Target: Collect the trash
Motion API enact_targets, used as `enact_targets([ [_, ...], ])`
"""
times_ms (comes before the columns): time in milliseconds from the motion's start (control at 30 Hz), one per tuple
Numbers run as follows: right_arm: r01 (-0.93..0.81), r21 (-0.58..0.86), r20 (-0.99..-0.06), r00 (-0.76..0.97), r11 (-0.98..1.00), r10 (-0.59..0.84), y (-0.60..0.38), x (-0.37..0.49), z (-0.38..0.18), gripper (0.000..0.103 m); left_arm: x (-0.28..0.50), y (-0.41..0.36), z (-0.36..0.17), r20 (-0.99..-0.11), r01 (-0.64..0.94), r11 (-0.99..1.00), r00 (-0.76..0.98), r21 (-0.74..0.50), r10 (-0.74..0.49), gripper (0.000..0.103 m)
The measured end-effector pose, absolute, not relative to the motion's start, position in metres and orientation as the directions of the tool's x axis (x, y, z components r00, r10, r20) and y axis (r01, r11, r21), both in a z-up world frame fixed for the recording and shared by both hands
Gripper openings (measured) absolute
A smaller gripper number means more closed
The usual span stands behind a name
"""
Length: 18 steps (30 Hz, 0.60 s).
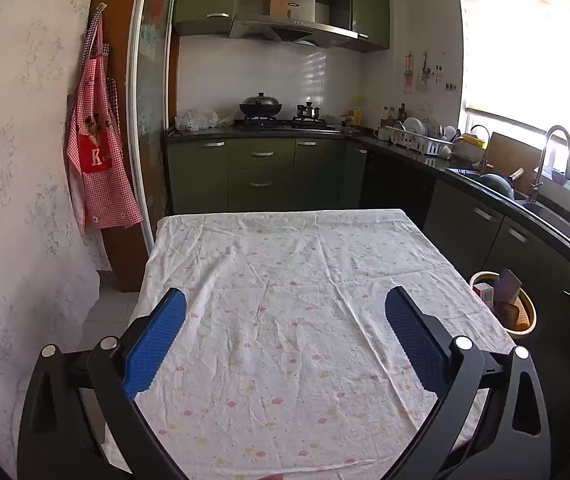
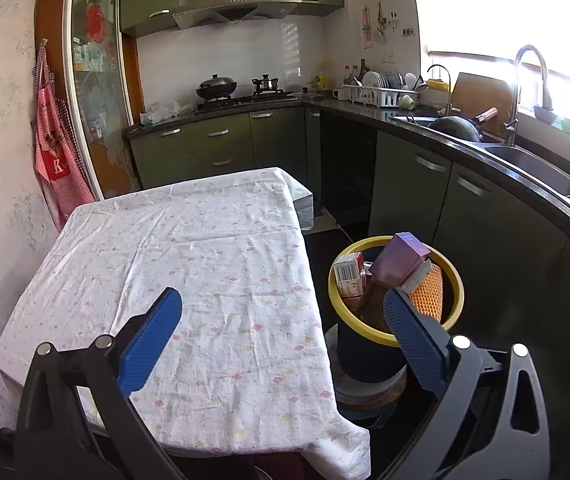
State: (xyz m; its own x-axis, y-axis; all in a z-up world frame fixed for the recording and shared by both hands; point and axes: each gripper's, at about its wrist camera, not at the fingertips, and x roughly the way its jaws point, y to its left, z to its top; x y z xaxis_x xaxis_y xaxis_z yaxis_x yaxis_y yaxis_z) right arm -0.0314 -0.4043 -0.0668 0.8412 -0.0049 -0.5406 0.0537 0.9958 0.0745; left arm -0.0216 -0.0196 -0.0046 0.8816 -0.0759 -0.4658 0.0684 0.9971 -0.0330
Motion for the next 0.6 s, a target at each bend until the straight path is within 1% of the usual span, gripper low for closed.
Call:
enact_targets([
  [233, 0.078, 0.06, -0.512, 0.858, 0.995, -0.037, -0.405, -0.043, -0.064, 0.096, -0.033, -0.034, -0.002, -0.47, 0.095, 0.995, 0.877, -0.032, -0.099, 0.098],
  [600, 0.081, 0.049, -0.499, 0.865, 0.996, -0.045, -0.405, -0.05, -0.063, 0.096, -0.05, -0.043, 0.002, -0.459, 0.114, 0.993, 0.881, -0.024, -0.112, 0.098],
])
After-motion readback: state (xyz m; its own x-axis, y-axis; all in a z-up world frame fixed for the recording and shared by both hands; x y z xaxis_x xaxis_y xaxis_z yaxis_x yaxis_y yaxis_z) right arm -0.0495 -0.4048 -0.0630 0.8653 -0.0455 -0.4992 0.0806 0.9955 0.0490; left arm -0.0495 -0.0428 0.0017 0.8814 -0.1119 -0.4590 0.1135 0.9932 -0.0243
